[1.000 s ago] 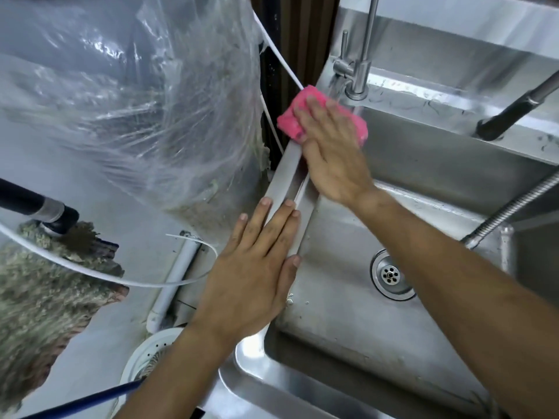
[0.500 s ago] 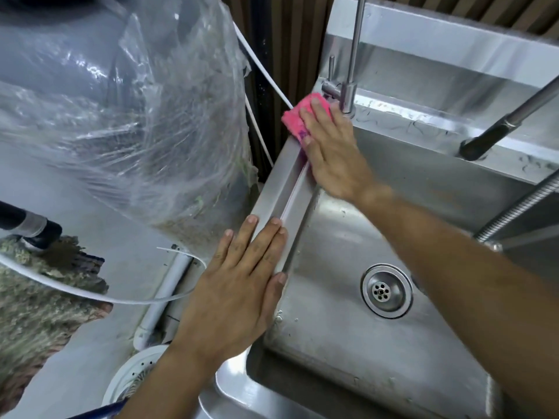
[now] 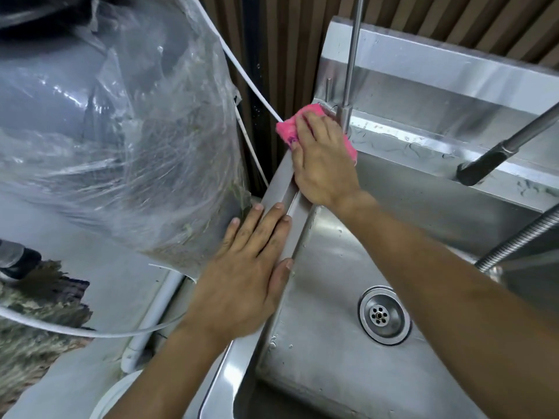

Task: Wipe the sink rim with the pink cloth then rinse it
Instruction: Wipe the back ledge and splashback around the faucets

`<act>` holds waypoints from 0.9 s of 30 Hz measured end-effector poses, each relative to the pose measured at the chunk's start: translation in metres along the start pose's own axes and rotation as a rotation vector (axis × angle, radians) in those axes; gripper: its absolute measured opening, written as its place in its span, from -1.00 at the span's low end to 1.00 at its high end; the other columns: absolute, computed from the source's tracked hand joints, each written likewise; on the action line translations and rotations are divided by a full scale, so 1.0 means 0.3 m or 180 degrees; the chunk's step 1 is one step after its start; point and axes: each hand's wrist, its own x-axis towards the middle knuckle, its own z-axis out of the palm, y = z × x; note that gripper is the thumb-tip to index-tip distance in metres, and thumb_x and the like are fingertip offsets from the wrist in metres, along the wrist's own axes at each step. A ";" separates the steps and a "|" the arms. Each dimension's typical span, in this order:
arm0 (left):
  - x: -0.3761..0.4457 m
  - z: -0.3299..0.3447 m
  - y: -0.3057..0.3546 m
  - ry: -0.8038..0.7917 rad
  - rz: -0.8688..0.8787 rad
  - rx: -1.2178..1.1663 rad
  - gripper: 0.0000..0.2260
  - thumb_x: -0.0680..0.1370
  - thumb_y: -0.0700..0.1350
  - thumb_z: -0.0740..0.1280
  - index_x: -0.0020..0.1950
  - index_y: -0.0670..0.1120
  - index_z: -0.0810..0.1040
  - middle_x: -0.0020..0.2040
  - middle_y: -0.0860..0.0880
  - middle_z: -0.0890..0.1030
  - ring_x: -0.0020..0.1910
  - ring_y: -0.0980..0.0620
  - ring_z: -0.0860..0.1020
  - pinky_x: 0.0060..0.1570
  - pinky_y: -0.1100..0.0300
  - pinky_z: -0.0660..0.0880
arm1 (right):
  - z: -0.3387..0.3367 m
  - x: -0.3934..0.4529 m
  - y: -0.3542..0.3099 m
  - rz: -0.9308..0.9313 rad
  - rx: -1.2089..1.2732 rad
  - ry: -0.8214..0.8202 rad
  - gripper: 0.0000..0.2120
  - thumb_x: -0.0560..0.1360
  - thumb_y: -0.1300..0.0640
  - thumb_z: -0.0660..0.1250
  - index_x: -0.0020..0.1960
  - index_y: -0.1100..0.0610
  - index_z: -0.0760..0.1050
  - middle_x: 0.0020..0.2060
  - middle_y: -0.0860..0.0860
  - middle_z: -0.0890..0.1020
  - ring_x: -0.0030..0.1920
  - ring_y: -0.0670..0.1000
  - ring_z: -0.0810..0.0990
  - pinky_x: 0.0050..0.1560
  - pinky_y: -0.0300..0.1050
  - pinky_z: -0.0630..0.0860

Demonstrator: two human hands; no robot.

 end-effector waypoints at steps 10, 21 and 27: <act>-0.005 0.000 0.005 -0.0012 -0.0040 0.0003 -0.47 0.72 0.10 -0.02 0.67 -0.06 0.17 0.69 0.03 0.06 0.68 0.00 -0.04 0.62 -0.10 0.07 | 0.008 0.096 -0.003 0.0127 0.0061 -0.0215 -0.47 0.71 0.10 0.04 0.64 0.27 0.17 0.64 0.20 0.17 0.67 0.22 0.03 0.67 0.10 -0.11; -0.012 -0.004 -0.005 -0.0076 -0.0006 -0.0078 -0.47 0.72 0.12 -0.06 0.68 -0.03 0.12 0.70 0.06 0.01 0.68 0.03 -0.09 0.63 -0.09 0.02 | 0.019 0.095 -0.038 0.0534 0.0405 -0.0088 -0.45 0.70 0.10 0.09 0.64 0.26 0.13 0.66 0.18 0.13 0.68 0.18 -0.02 0.66 0.01 -0.20; -0.011 -0.003 0.001 -0.0040 -0.0021 -0.0040 -0.47 0.72 0.10 -0.05 0.67 -0.06 0.16 0.69 0.02 0.07 0.68 -0.01 -0.04 0.61 -0.13 0.10 | 0.009 -0.164 -0.111 0.0426 0.0491 -0.0266 -0.37 0.69 -0.05 -0.12 0.69 0.18 -0.06 0.68 0.12 -0.05 0.68 0.09 -0.15 0.66 0.02 -0.26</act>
